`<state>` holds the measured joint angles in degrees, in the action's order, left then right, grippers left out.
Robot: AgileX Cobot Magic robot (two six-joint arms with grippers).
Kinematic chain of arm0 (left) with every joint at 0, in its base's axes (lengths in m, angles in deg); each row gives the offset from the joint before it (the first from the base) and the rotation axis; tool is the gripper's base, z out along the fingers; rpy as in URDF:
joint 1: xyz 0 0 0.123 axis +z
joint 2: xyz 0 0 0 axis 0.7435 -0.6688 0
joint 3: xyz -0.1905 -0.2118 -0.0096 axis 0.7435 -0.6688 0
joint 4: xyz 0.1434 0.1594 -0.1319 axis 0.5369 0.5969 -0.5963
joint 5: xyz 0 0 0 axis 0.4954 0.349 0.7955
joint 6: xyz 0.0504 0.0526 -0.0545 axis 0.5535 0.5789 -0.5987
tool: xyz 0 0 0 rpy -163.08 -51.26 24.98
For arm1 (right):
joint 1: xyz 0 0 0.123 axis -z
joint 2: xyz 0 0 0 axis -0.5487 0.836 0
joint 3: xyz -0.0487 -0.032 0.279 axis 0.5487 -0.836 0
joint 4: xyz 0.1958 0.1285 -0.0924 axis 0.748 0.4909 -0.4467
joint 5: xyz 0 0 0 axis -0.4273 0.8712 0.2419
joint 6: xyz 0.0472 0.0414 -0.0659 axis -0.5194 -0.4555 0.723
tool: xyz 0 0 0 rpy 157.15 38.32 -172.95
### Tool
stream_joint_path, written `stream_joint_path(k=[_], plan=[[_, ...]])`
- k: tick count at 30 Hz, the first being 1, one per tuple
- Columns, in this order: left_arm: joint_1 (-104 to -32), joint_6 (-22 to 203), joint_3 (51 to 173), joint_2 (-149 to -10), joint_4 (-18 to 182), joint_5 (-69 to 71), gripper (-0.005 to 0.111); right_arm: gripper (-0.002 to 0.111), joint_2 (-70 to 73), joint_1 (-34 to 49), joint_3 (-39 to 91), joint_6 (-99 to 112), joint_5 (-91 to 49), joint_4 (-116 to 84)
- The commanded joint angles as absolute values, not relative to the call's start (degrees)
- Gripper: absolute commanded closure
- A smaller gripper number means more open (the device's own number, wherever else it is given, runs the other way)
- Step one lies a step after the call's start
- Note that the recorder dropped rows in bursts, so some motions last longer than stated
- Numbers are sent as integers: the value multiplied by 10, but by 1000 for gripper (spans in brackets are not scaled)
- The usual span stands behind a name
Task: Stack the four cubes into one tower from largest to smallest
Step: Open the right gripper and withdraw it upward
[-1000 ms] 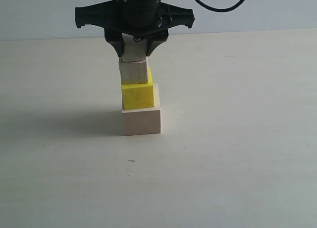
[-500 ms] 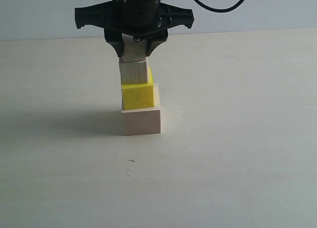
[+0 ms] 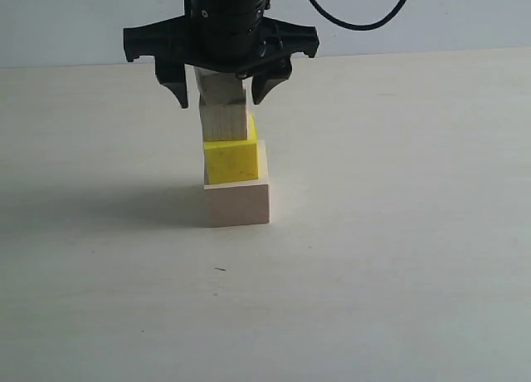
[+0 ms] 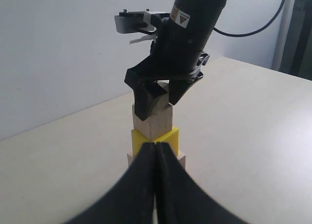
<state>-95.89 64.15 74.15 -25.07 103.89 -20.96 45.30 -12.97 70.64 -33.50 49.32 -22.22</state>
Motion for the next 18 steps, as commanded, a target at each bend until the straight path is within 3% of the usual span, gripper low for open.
stream_joint_path(k=[1,18], plan=[[-961,637,740,-249,1039,-203,107,22,453,-127,706,-319,492,-223],[-961,637,740,-249,1039,-204,107,20,412,-127,706,-278,492,-255]])
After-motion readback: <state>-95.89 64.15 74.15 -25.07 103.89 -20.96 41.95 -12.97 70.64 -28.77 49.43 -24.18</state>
